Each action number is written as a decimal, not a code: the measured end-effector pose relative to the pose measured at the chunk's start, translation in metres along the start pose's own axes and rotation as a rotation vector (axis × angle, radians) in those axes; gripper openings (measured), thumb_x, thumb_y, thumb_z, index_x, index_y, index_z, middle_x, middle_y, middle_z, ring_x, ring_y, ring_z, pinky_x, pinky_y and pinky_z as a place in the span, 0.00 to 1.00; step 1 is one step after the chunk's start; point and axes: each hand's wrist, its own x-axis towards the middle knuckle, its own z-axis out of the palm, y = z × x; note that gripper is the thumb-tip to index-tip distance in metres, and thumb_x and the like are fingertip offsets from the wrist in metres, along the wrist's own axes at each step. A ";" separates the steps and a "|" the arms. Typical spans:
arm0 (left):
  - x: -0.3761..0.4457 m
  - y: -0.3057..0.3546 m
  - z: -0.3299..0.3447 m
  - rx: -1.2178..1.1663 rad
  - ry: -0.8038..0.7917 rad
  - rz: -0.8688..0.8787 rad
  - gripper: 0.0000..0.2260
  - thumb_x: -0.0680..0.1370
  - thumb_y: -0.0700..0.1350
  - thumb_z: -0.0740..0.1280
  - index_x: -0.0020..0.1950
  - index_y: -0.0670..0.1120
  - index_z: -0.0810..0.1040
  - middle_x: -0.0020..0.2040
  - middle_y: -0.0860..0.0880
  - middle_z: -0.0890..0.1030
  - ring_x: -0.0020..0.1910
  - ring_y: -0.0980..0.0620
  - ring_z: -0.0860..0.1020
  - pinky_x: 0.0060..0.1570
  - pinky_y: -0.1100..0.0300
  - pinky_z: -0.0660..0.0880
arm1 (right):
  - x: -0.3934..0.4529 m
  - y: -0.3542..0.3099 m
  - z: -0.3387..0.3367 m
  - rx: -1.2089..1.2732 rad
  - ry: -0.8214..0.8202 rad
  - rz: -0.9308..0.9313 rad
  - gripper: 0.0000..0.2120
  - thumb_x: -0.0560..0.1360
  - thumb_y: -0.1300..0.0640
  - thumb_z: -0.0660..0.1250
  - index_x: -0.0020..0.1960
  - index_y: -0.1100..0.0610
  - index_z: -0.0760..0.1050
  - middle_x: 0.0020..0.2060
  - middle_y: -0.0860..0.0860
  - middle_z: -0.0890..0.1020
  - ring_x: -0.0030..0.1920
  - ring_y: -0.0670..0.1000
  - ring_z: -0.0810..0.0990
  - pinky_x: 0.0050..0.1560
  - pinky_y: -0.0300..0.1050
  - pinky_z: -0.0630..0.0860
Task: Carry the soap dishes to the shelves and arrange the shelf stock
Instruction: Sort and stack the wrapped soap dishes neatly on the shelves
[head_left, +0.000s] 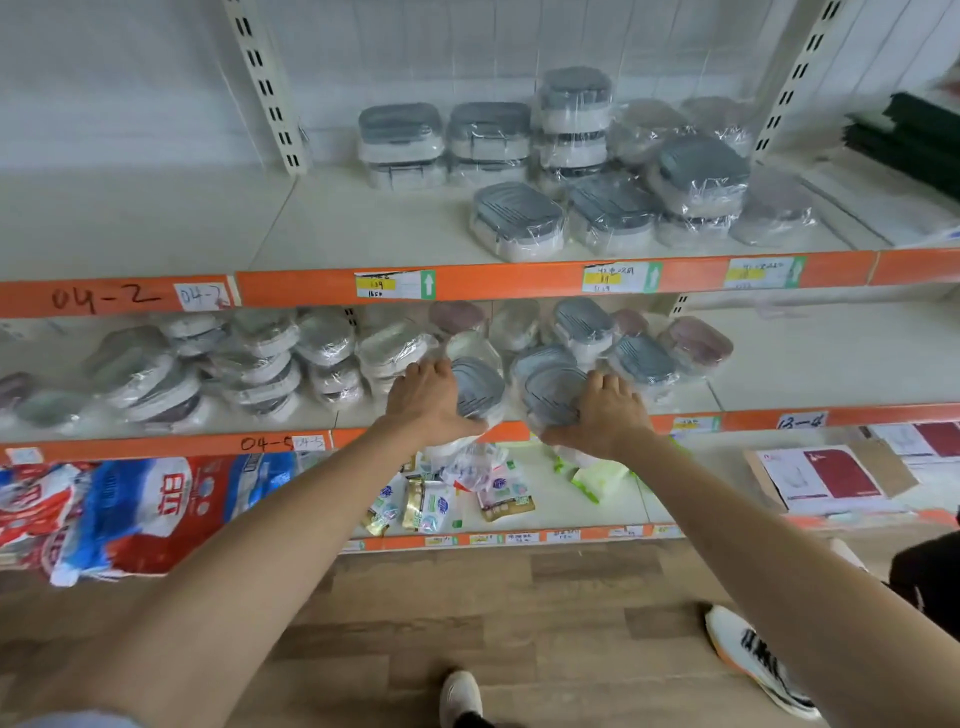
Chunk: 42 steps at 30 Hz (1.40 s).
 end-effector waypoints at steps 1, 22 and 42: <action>0.007 -0.002 0.004 -0.007 -0.014 -0.009 0.45 0.71 0.67 0.67 0.74 0.36 0.58 0.70 0.39 0.66 0.68 0.41 0.66 0.61 0.51 0.69 | 0.006 -0.002 0.004 -0.002 -0.004 0.008 0.52 0.68 0.33 0.68 0.75 0.64 0.49 0.72 0.59 0.60 0.73 0.58 0.58 0.71 0.52 0.58; 0.211 -0.025 0.104 -0.106 0.241 -0.115 0.44 0.68 0.64 0.72 0.72 0.38 0.62 0.68 0.39 0.70 0.66 0.41 0.69 0.59 0.54 0.68 | 0.216 0.001 0.088 0.113 0.239 -0.043 0.51 0.68 0.35 0.69 0.75 0.65 0.50 0.71 0.61 0.61 0.72 0.60 0.59 0.70 0.52 0.58; 0.342 -0.042 0.099 -0.219 0.288 -0.278 0.44 0.64 0.68 0.72 0.69 0.40 0.66 0.65 0.44 0.75 0.63 0.43 0.75 0.50 0.57 0.70 | 0.340 -0.028 0.090 -0.053 0.430 -0.075 0.48 0.71 0.32 0.63 0.74 0.67 0.52 0.68 0.62 0.63 0.68 0.61 0.63 0.67 0.53 0.61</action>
